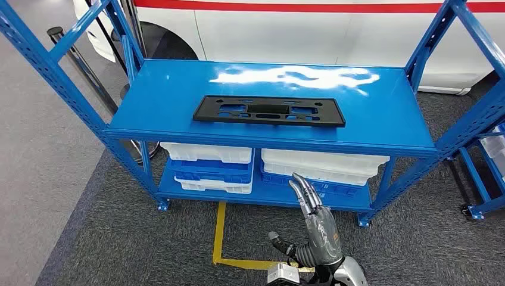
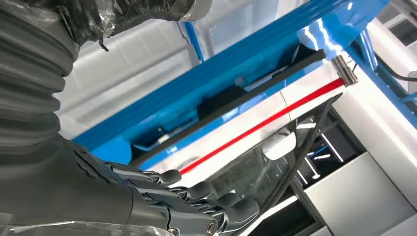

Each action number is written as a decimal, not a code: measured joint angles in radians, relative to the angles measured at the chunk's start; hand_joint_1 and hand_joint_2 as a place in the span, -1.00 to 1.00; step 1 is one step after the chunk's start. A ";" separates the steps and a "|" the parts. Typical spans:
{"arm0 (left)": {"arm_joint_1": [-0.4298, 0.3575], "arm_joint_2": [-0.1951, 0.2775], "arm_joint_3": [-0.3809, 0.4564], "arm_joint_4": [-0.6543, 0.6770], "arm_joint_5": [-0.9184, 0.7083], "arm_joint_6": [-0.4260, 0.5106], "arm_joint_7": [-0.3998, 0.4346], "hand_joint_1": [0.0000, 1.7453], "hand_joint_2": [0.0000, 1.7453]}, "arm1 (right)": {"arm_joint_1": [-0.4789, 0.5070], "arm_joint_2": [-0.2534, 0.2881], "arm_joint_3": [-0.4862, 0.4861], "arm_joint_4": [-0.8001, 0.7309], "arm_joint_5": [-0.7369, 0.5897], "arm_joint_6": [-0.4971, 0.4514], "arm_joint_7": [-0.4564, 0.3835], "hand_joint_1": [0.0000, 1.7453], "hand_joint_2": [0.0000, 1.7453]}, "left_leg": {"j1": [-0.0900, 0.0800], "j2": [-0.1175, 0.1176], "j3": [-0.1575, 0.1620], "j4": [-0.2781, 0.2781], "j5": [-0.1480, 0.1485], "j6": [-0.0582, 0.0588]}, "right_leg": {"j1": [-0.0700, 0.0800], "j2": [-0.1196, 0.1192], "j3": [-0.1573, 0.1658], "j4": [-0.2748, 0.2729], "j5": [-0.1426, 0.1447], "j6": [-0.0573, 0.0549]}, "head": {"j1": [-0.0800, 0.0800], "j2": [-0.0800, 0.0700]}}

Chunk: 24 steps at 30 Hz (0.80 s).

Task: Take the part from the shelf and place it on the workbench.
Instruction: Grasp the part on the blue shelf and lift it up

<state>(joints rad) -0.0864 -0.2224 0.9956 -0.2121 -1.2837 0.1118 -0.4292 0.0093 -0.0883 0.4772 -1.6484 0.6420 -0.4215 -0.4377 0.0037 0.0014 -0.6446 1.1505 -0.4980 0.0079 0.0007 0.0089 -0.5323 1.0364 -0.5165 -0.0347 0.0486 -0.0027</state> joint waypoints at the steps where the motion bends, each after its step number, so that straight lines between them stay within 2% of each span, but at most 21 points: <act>1: 0.000 0.000 0.000 0.000 0.000 0.000 0.000 -1.00 -1.00 | 0.000 0.000 0.000 0.000 0.001 0.000 0.000 -1.00 1.00 | -0.002 0.000 0.010 -0.033 0.022 0.005 | 0.000 0.000 0.005 -0.001 -0.005 0.001 | 0.000 0.000; 2: 0.000 0.000 0.000 0.000 0.000 0.000 0.000 -1.00 -1.00 | 0.000 0.000 0.000 0.000 0.002 -0.001 0.001 -1.00 1.00 | -0.005 0.000 0.013 -0.047 0.026 0.008 | 0.001 -0.001 0.010 -0.001 -0.008 0.002 | 0.002 0.000; 4: -0.002 0.000 0.000 0.000 0.000 0.000 0.001 -1.00 -1.00 | 0.000 -0.001 -0.001 0.000 0.004 -0.003 0.003 -1.00 1.00 | -0.015 -0.002 0.029 -0.105 0.046 0.024 | -0.001 -0.001 0.021 -0.003 -0.018 0.011 | 0.001 0.000; 5: -0.002 0.000 0.000 0.000 0.000 0.000 0.001 -1.00 -1.00 | 0.001 -0.001 -0.001 0.000 0.004 -0.004 0.004 -1.00 1.00 | -0.018 -0.002 0.031 -0.112 0.039 0.030 | -0.002 -0.001 0.025 -0.002 -0.019 0.016 | 0.000 0.000; 8: 0.002 0.000 0.000 0.000 -0.002 0.001 0.002 -1.00 -1.00 | 0.002 -0.003 -0.005 -0.003 0.006 -0.004 0.008 -1.00 1.00 | -0.015 -0.002 0.062 -0.138 0.042 0.044 | -0.004 -0.002 0.025 0.029 -0.030 0.029 | -0.001 0.000; 10: -0.001 0.000 0.000 0.000 -0.004 0.001 0.002 -1.00 -1.00 | 0.001 -0.005 -0.009 -0.005 0.007 -0.004 0.009 -1.00 1.00 | -0.012 -0.002 0.082 -0.146 0.035 0.051 | -0.008 -0.003 -0.027 0.121 -0.067 0.036 | -0.001 0.000; 12: -0.004 0.000 0.000 0.000 -0.005 0.000 0.002 -1.00 -1.00 | 0.004 -0.007 -0.013 -0.005 0.008 -0.005 0.009 -1.00 1.00 | -0.012 -0.003 0.094 -0.146 0.022 0.054 | -0.011 -0.003 -0.108 0.234 -0.108 0.044 | 0.000 0.000; 13: -0.004 0.000 0.000 0.000 -0.006 0.000 0.002 -1.00 -1.00 | 0.005 -0.008 -0.014 -0.005 0.009 -0.005 0.010 -1.00 1.00 | -0.012 -0.004 0.102 -0.145 0.014 0.053 | -0.013 -0.003 -0.137 0.261 -0.108 0.047 | 0.000 0.000; 14: -0.003 0.000 0.000 0.000 -0.006 -0.001 0.002 -1.00 -1.00 | 0.006 -0.010 -0.015 -0.005 0.011 -0.005 0.010 -1.00 1.00 | -0.011 -0.004 0.113 -0.145 0.005 0.051 | -0.015 -0.004 -0.151 0.254 -0.087 0.049 | 0.000 0.000; 15: -0.002 0.000 0.000 0.000 -0.006 -0.001 0.002 -1.00 -1.00 | 0.007 -0.012 -0.017 -0.005 0.012 -0.005 0.010 -1.00 1.00 | -0.010 -0.004 0.127 -0.145 -0.005 0.048 | -0.017 -0.004 -0.149 0.216 -0.047 0.051 | 0.000 0.000; 16: -0.001 -0.001 0.000 0.000 -0.006 -0.001 0.002 -1.00 -1.00 | 0.007 -0.013 -0.019 -0.005 0.015 -0.005 0.010 -1.00 1.00 | -0.009 -0.004 0.140 -0.145 -0.017 0.044 | -0.019 -0.004 -0.137 0.154 0.005 0.053 | 0.000 0.000; 17: 0.000 -0.001 0.000 0.001 -0.006 -0.002 0.002 -1.00 -1.00 | 0.007 -0.014 -0.021 -0.005 0.017 -0.006 0.012 -1.00 1.00 | -0.009 -0.005 0.152 -0.144 -0.028 0.039 | -0.019 -0.005 -0.125 0.101 0.043 0.053 | 0.001 0.000; 18: -0.002 -0.002 0.000 0.001 -0.006 -0.001 0.002 -1.00 -1.00 | 0.007 -0.015 -0.022 -0.005 0.019 -0.006 0.013 -1.00 1.00 | -0.009 -0.005 0.157 -0.143 -0.036 0.033 | -0.017 -0.005 -0.116 0.060 0.065 0.049 | 0.002 0.000; 19: -0.004 -0.002 0.000 0.001 -0.006 -0.001 0.002 -1.00 -1.00 | 0.008 -0.016 -0.023 -0.005 0.020 -0.006 0.015 -1.00 1.00 | -0.009 -0.005 0.157 -0.143 -0.042 0.027 | -0.015 -0.005 -0.114 0.036 0.074 0.045 | 0.003 0.000; 22: -0.007 -0.002 0.000 0.001 -0.006 -0.001 0.004 -1.00 -1.00 | 0.012 -0.019 -0.024 -0.006 0.024 -0.008 0.018 -1.00 1.00 | -0.010 -0.005 0.163 -0.143 -0.053 0.013 | -0.012 -0.002 -0.104 0.019 0.063 0.023 | 0.003 0.000; 23: -0.007 -0.002 0.000 0.001 -0.006 -0.001 0.004 -1.00 -1.00 | 0.011 -0.020 -0.025 -0.007 0.026 -0.008 0.018 -1.00 1.00 | -0.009 -0.005 0.162 -0.127 -0.058 0.009 | -0.013 -0.002 -0.092 0.015 0.057 0.017 | 0.001 0.000; 24: -0.008 -0.002 -0.001 0.001 -0.006 -0.001 0.004 -1.00 -1.00 | 0.010 -0.020 -0.025 -0.008 0.028 -0.008 0.018 -1.00 1.00 | -0.008 -0.005 0.146 -0.090 -0.068 0.004 | -0.014 -0.002 -0.079 0.011 0.052 0.012 | 0.000 0.000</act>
<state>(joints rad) -0.0939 -0.2241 0.9951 -0.2111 -1.2900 0.1103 -0.4256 0.0194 -0.1085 0.4525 -1.6560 0.6700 -0.4292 -0.4199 -0.0040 -0.0033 -0.4989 1.0604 -0.5658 0.0122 -0.0129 0.0067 -0.6112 1.0476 -0.4648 -0.0225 0.0486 -0.0027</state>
